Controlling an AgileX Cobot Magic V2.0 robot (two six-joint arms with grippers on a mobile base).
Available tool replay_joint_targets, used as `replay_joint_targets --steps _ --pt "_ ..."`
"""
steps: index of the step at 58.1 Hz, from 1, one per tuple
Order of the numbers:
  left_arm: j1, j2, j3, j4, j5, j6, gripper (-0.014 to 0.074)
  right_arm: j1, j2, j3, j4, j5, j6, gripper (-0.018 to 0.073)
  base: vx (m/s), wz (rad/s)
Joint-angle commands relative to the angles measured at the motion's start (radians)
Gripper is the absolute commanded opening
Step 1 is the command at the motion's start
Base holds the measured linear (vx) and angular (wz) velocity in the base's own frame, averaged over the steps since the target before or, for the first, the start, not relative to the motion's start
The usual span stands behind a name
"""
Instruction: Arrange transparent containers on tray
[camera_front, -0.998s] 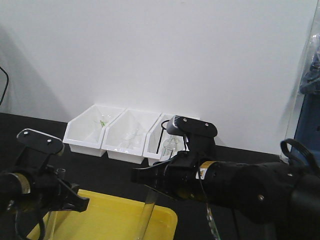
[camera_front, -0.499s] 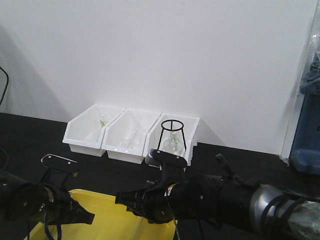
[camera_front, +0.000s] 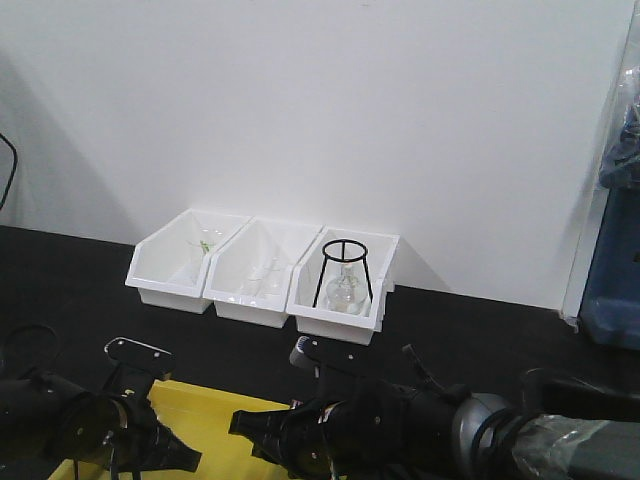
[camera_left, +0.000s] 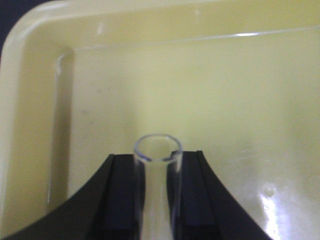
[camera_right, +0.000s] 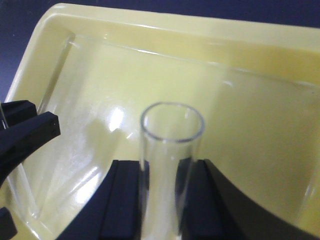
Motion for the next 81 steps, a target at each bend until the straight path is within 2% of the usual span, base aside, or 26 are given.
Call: replay_joint_targets --steps 1,9,18,28,34,47,63,73,81 --pt "0.001 -0.030 -0.030 0.001 -0.051 -0.008 0.0218 -0.004 -0.039 -0.030 0.015 -0.034 -0.007 0.0080 0.00 0.00" --pt "0.001 -0.019 -0.030 0.001 -0.052 -0.008 0.0340 -0.004 -0.024 -0.030 0.016 -0.034 -0.007 0.0162 0.00 0.00" --pt "0.001 -0.018 -0.030 0.001 -0.054 -0.008 0.0437 -0.004 -0.022 -0.030 0.016 -0.043 -0.007 0.0326 0.00 0.00" --pt "0.001 -0.019 -0.030 0.001 -0.063 -0.008 0.0464 -0.004 -0.022 -0.030 0.016 -0.052 -0.007 0.0522 0.00 0.00" --pt "0.001 -0.029 -0.030 -0.007 -0.071 -0.008 0.0464 -0.004 -0.023 -0.030 0.055 -0.046 -0.007 0.0577 0.00 0.00" --pt "0.001 -0.101 -0.030 -0.006 -0.096 -0.008 0.0464 -0.004 -0.077 -0.030 0.042 -0.057 -0.038 0.0564 0.00 0.00" --pt "0.001 -0.202 -0.030 -0.006 -0.089 -0.008 0.0454 -0.003 -0.243 -0.026 0.038 -0.091 -0.220 0.0501 0.00 0.00" --pt "0.001 -0.285 -0.030 -0.006 -0.074 -0.008 0.0402 -0.003 -0.362 -0.026 0.037 -0.099 -0.342 0.0441 0.00 0.00" --pt "0.001 -0.365 -0.030 -0.006 -0.074 -0.008 0.0342 -0.003 -0.446 -0.026 0.029 -0.093 -0.396 0.0384 0.00 0.00"
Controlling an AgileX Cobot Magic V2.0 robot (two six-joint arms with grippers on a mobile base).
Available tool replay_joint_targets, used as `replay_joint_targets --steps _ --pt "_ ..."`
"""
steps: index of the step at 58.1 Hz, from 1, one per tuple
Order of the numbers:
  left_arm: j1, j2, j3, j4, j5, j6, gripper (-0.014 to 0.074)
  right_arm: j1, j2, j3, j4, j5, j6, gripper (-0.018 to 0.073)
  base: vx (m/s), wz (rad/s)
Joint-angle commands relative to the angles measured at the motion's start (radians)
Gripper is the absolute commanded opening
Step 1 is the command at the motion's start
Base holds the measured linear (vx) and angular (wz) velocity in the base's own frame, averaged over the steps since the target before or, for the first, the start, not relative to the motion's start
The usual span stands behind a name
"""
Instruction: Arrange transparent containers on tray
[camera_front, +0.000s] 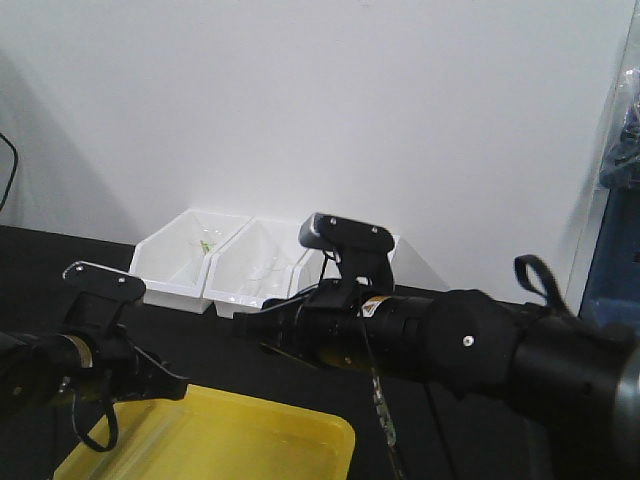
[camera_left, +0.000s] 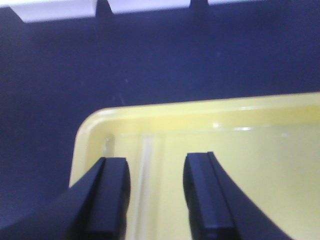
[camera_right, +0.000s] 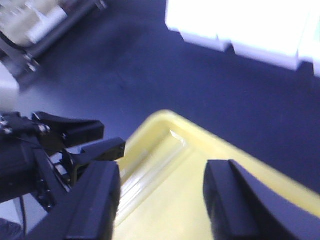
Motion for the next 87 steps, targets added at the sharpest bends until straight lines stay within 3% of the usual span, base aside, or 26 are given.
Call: replay_joint_targets --steps 1,10,18,31,41,87 --pt "0.001 -0.106 -0.030 -0.003 -0.058 -0.008 0.0332 -0.003 -0.098 -0.026 -0.011 -0.060 -0.053 0.0375 0.00 0.00" --pt "0.001 -0.229 -0.023 -0.003 -0.060 -0.007 0.0243 -0.003 -0.195 -0.015 -0.016 -0.018 -0.134 0.0298 0.00 0.00" --pt "0.001 -0.349 0.052 -0.003 -0.120 -0.007 0.0177 -0.003 -0.311 0.116 -0.010 -0.117 -0.166 0.0251 0.00 0.00" --pt "0.001 -0.601 0.259 -0.004 -0.196 -0.008 0.0117 -0.003 -0.543 0.384 -0.016 -0.178 -0.178 0.0246 0.00 0.00" --pt "0.001 -0.743 0.369 -0.004 -0.200 -0.009 0.0106 -0.003 -0.634 0.438 -0.016 -0.177 -0.190 0.0246 0.00 0.00" --pt "0.001 -0.822 0.400 -0.004 -0.194 -0.020 0.0108 -0.003 -0.637 0.438 0.023 -0.132 -0.184 0.0246 0.00 0.00"
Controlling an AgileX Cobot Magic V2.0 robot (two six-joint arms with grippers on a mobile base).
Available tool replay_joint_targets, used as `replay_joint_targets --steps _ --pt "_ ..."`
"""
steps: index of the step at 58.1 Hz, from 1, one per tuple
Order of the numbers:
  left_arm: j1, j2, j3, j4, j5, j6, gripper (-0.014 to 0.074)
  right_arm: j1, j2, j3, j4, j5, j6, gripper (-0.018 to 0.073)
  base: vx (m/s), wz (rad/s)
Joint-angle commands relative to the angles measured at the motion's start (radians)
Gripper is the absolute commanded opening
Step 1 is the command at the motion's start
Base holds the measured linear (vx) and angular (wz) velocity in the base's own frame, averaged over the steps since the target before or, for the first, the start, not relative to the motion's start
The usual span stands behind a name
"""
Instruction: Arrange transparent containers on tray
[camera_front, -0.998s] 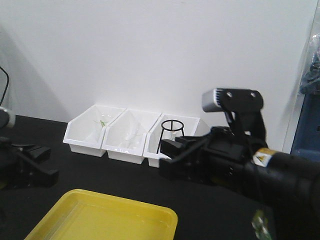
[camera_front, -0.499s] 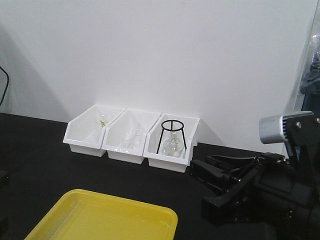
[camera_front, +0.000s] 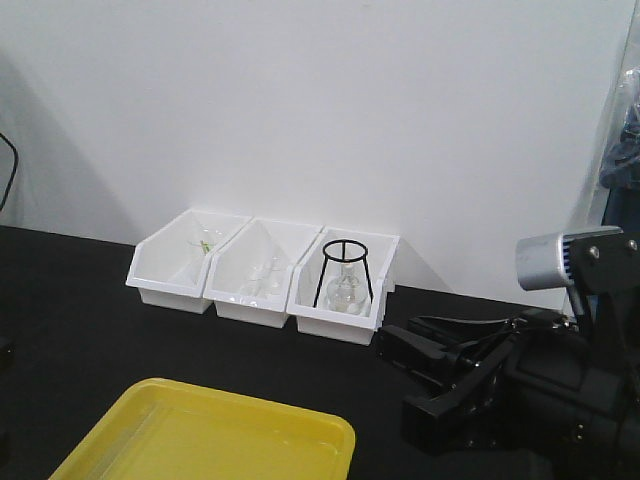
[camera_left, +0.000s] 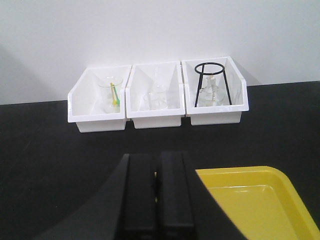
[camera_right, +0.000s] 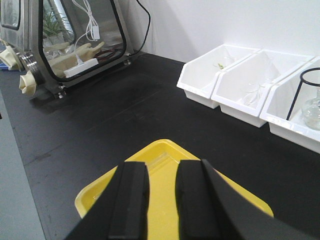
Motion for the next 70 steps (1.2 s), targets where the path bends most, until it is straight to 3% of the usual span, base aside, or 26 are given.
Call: replay_joint_targets --steps 1,11,17,31,45,70 --pt "0.001 -0.012 -0.030 -0.004 -0.083 -0.009 0.0108 -0.003 -0.019 -0.029 0.006 -0.068 -0.006 0.0246 0.00 0.00" --pt "0.001 -0.012 -0.030 -0.004 -0.083 -0.017 0.0108 -0.003 -0.019 -0.029 0.006 -0.072 -0.006 0.0246 0.00 0.00" --pt "0.001 -0.019 -0.030 -0.004 -0.088 -0.065 0.0108 -0.003 -0.028 -0.029 0.016 -0.066 -0.003 0.0246 0.00 0.00" --pt "0.001 -0.141 -0.030 -0.001 -0.175 -0.079 0.0108 -0.003 -0.140 -0.027 0.024 -0.077 -0.070 0.0227 0.00 0.00" --pt "0.001 -0.234 -0.030 -0.003 -0.048 -0.080 0.0108 -0.003 -0.159 -0.027 0.024 0.029 -0.100 0.0198 0.00 0.00" --pt "0.001 -0.263 -0.030 -0.002 -0.038 -0.080 0.0108 -0.004 -0.159 -0.027 0.027 0.040 -0.100 0.0201 0.00 0.00"
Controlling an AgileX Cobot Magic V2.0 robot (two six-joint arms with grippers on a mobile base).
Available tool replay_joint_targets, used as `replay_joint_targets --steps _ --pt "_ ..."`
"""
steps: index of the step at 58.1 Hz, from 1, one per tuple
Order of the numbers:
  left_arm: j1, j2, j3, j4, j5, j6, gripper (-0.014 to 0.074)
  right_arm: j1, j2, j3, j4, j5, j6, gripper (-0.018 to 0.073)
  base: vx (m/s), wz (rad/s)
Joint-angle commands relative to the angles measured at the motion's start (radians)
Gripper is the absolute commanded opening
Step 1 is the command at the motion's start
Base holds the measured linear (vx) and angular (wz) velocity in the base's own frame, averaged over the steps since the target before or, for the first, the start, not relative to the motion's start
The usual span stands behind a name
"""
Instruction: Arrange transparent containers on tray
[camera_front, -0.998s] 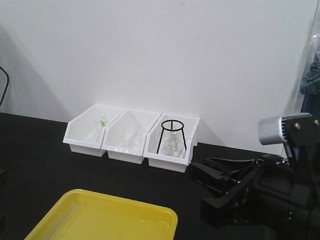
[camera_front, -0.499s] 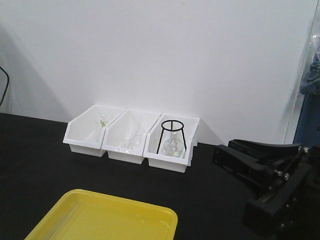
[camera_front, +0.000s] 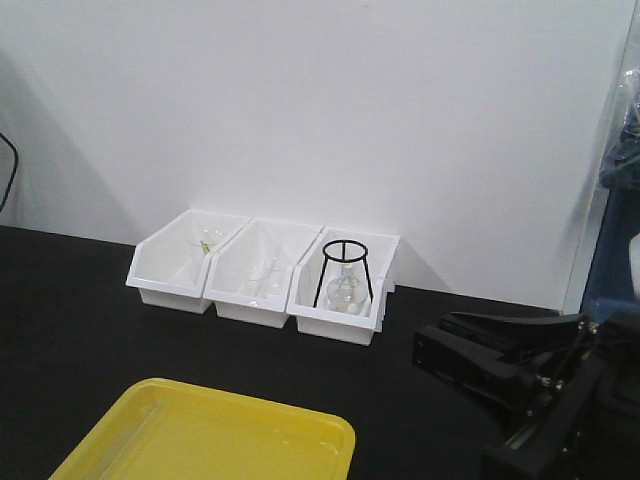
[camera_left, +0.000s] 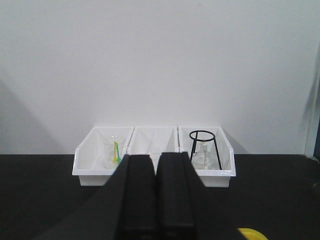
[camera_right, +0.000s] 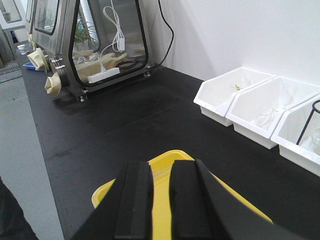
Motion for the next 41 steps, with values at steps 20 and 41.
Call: replay_joint_targets --steps 20,41 --pt "0.001 0.004 -0.030 -0.003 -0.071 -0.009 0.0108 -0.004 -0.009 -0.032 0.008 -0.063 -0.013 0.0201 0.00 0.00" --pt "0.042 -0.172 0.160 0.026 -0.129 0.273 -0.0010 -0.004 -0.009 -0.032 0.008 -0.062 -0.013 0.0201 0.00 0.00"
